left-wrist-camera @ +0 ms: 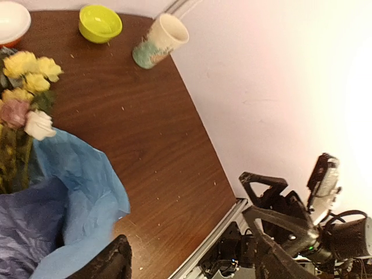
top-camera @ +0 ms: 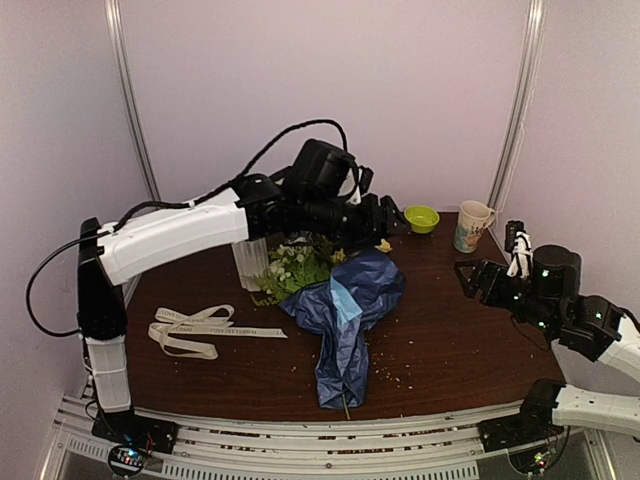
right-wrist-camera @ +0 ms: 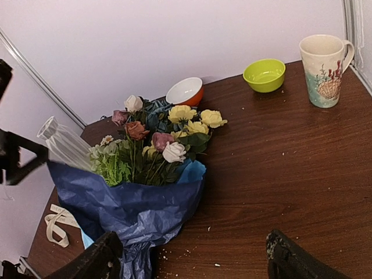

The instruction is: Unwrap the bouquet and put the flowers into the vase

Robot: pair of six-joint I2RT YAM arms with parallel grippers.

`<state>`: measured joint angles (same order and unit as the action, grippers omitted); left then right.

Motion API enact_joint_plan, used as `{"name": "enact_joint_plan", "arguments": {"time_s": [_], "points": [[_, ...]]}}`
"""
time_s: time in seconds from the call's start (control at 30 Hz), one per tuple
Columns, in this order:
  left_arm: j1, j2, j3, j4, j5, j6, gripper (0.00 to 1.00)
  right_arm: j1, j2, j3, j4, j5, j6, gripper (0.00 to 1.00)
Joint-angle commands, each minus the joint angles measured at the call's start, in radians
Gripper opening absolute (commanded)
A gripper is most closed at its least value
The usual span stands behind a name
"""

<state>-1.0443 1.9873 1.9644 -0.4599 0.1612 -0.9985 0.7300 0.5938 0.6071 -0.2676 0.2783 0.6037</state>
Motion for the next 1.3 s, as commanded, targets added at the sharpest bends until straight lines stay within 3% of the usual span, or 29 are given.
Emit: {"name": "enact_joint_plan", "arguments": {"time_s": [0.0,0.23,0.43,0.7,1.03,1.27], "points": [[0.027,-0.101,-0.064,-0.136,-0.123,0.067,0.75,0.006,0.095,0.018,0.047,-0.083,0.077,0.86],[0.045,-0.293,-0.233,-0.234,-0.298,0.061,0.75,0.022,0.289,0.098,0.079,-0.196,0.163,0.85],[0.060,-0.467,-0.414,-0.252,-0.381,0.020,0.71,0.162,0.465,0.221,0.074,-0.130,0.134,0.86],[0.089,-0.612,-0.560,-0.252,-0.419,0.000,0.69,0.303,0.747,0.383,0.052,-0.124,0.028,0.88],[0.125,-0.722,-0.646,-0.257,-0.416,0.009,0.68,0.307,0.985,0.520,0.082,-0.281,-0.075,0.88],[0.125,-0.771,-0.685,-0.264,-0.412,-0.005,0.67,0.307,1.071,0.562,0.091,-0.331,-0.056,0.80]]}}
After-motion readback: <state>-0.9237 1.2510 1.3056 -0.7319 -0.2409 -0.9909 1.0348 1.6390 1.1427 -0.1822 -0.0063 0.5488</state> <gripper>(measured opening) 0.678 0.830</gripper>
